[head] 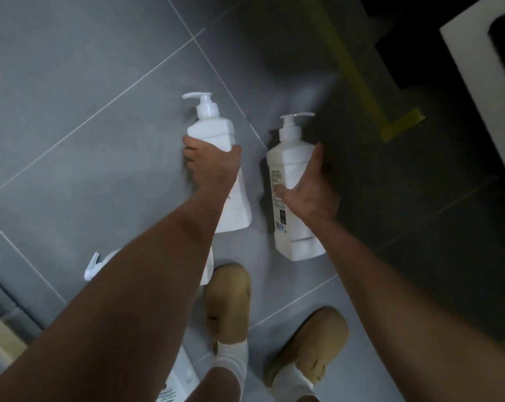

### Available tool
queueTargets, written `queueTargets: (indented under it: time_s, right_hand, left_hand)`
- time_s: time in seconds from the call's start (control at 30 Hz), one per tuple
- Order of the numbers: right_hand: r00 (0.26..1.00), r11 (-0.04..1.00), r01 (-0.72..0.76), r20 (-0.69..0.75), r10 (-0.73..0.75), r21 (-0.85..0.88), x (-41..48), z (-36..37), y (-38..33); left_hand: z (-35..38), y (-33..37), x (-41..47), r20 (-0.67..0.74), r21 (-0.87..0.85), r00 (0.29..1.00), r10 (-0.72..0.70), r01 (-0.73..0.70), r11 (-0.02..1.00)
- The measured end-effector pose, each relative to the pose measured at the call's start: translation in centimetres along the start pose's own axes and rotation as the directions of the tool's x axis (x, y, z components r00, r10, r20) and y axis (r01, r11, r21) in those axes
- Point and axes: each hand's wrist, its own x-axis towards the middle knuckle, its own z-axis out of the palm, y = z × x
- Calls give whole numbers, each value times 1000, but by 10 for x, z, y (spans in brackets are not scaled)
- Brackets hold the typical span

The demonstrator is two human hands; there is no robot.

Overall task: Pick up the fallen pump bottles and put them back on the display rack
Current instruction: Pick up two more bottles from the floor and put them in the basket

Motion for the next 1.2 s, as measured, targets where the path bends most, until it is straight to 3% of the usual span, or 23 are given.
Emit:
queueTargets:
  time_s: [0.13,0.33,0.7,0.87,1.03,1.2]
  right_hand:
    - [1000,999,-24,-4,24,34,-9,-19,-5]
    - [996,990,-89,-6,90,114,-71,-69,-10]
    - [986,969,-165,-6,169,185,-291,-235,-24]
    - [966,917,-195,-94,241,348,-403,-308,-22]
    - [908,839,-232,-199,368,492,-499,-346,-10]
    - [812,720,-249,-265,519,648,-575,-363,26]
  left_hand:
    - [-23,-15,-5,114,-53,991,72,-67,996]
    - [-88,-19,-76,234,-2,957,169,-174,985]
    - [-273,34,-272,338,73,891,305,-348,935]
    - [-352,77,-363,429,48,792,435,-501,864]
    - [-397,107,-442,539,-20,623,567,-663,748]
    - [-410,122,-513,622,-28,429,656,-824,566]
